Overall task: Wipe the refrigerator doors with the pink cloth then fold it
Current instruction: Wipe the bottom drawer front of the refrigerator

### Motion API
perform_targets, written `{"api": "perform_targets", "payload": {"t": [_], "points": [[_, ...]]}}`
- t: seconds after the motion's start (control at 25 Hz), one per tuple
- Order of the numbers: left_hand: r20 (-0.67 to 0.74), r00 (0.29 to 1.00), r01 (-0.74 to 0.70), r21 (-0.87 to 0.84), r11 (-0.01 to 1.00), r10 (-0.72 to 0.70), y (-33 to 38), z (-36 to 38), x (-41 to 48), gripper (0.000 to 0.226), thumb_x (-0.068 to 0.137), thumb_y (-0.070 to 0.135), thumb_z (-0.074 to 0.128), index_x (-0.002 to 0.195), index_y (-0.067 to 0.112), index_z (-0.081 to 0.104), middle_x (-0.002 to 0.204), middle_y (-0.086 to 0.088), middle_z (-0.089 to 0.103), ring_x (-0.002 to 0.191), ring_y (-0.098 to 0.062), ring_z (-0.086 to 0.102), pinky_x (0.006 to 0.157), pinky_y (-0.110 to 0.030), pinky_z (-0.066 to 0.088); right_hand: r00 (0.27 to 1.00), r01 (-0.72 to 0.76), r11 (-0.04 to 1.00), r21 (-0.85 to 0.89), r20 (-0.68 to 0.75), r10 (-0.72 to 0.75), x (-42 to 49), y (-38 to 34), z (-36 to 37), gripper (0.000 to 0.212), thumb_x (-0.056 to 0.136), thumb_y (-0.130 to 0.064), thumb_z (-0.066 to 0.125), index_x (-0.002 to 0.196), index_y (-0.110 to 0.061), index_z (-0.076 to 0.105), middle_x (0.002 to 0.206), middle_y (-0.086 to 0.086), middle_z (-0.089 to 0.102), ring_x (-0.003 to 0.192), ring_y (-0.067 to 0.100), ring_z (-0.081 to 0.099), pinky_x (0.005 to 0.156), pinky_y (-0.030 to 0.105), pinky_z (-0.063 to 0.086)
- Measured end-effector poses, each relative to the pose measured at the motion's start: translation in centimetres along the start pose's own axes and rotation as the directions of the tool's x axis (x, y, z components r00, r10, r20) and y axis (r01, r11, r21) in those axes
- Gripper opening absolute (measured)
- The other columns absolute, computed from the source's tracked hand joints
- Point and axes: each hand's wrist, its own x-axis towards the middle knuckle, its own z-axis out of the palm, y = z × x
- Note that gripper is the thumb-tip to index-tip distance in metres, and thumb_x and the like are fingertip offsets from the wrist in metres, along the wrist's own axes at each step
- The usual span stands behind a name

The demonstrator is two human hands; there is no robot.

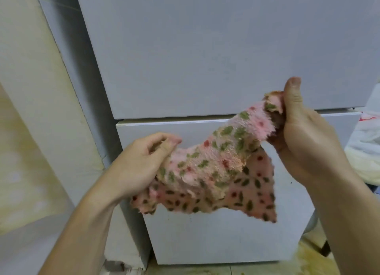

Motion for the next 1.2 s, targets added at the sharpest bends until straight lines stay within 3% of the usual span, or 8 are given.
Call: {"api": "perform_targets", "payload": {"t": [0.12,0.24,0.36,0.48,0.56,0.8,0.96,1.2], "points": [[0.231,0.963,-0.136,-0.04,0.99,0.141,1.2,1.8,-0.3,0.052,0.086,0.081,0.052,0.135,0.062,0.053,0.13,0.038,0.061,0.122,0.017,0.054,0.101,-0.013,0.048,0.974,0.022,0.992,0.125,0.223,-0.049,-0.7,-0.1,1.4,0.063,0.101,-0.059,0.041,0.086,-0.014,0.082,0.092,0.014,0.08,0.083,0.025,0.077,0.091,0.037,0.059],[0.169,0.965,-0.202,-0.004,0.979,0.2,1.4,5.0,-0.4,0.054,0.086,0.052,0.079,0.134,0.056,0.055,0.13,0.033,0.063,0.124,0.014,0.054,0.108,-0.018,0.046,0.933,0.029,0.999,0.017,0.359,-0.033,-1.5,-0.2,2.2,0.042,0.106,-0.039,0.052,0.102,-0.007,0.079,0.1,0.016,0.08,0.084,0.028,0.075,0.088,0.036,0.06],[0.013,0.992,-0.118,-0.186,0.976,0.123,1.3,6.3,0.3,0.02,0.102,0.016,0.061,0.112,0.028,0.074,0.108,0.015,0.078,0.105,-0.002,0.072,0.098,-0.027,0.057,0.955,0.141,0.958,-0.25,0.291,-0.065,-1.6,0.4,2.2,0.024,0.099,-0.04,0.067,0.099,-0.022,0.083,0.105,0.014,0.077,0.099,0.031,0.073,0.099,0.043,0.057],[0.036,0.998,-0.037,-0.299,0.954,0.05,1.3,5.4,0.5,0.04,0.102,-0.005,0.041,0.08,0.007,0.072,0.081,-0.006,0.078,0.078,-0.018,0.075,0.076,-0.029,0.061,0.978,0.203,0.947,-0.249,0.103,-0.182,-1.5,0.5,2.2,0.017,0.098,-0.047,0.066,0.099,-0.038,0.081,0.116,-0.007,0.068,0.102,0.003,0.068,0.093,0.018,0.05],[0.021,0.999,-0.033,-0.352,0.936,0.043,1.5,4.6,0.5,0.044,0.097,-0.01,0.035,0.063,0.008,0.057,0.07,-0.009,0.071,0.069,-0.017,0.071,0.067,-0.026,0.059,0.973,0.228,0.958,-0.172,0.071,-0.219,-1.5,0.7,2.2,0.021,0.099,-0.049,0.062,0.105,-0.039,0.079,0.118,-0.009,0.069,0.107,0.0,0.069,0.096,0.025,0.055],[0.034,0.972,-0.212,-0.28,0.936,0.231,2.3,6.2,-0.3,0.03,0.095,0.055,0.067,0.112,0.03,0.067,0.111,0.009,0.075,0.105,-0.013,0.072,0.087,-0.034,0.059,0.911,0.408,0.887,-0.214,0.156,-0.382,-2.5,0.7,3.5,0.023,0.105,-0.036,0.058,0.092,-0.026,0.075,0.089,-0.008,0.068,0.083,0.007,0.066,0.072,0.018,0.048],[-0.17,0.967,-0.231,-0.281,0.931,0.189,2.3,6.1,0.3,0.03,0.103,0.033,0.056,0.091,0.009,0.069,0.079,-0.009,0.072,0.074,-0.028,0.068,0.071,-0.046,0.055,0.914,0.389,0.879,-0.276,0.238,-0.329,-2.2,1.0,2.7,0.009,0.101,-0.016,0.064,0.102,-0.023,0.07,0.11,0.0,0.065,0.108,0.013,0.064,0.1,0.028,0.052],[-0.134,0.991,-0.055,-0.316,0.947,0.013,0.9,4.2,1.0,0.059,0.102,0.052,0.038,0.076,0.004,0.059,0.074,-0.011,0.067,0.07,-0.024,0.062,0.079,-0.042,0.054,0.941,0.277,0.928,-0.25,0.264,-0.21,-1.5,1.0,1.3,0.049,0.086,-0.005,0.074,0.123,-0.036,0.062,0.113,-0.009,0.07,0.111,0.012,0.067,0.093,0.038,0.058]]}}
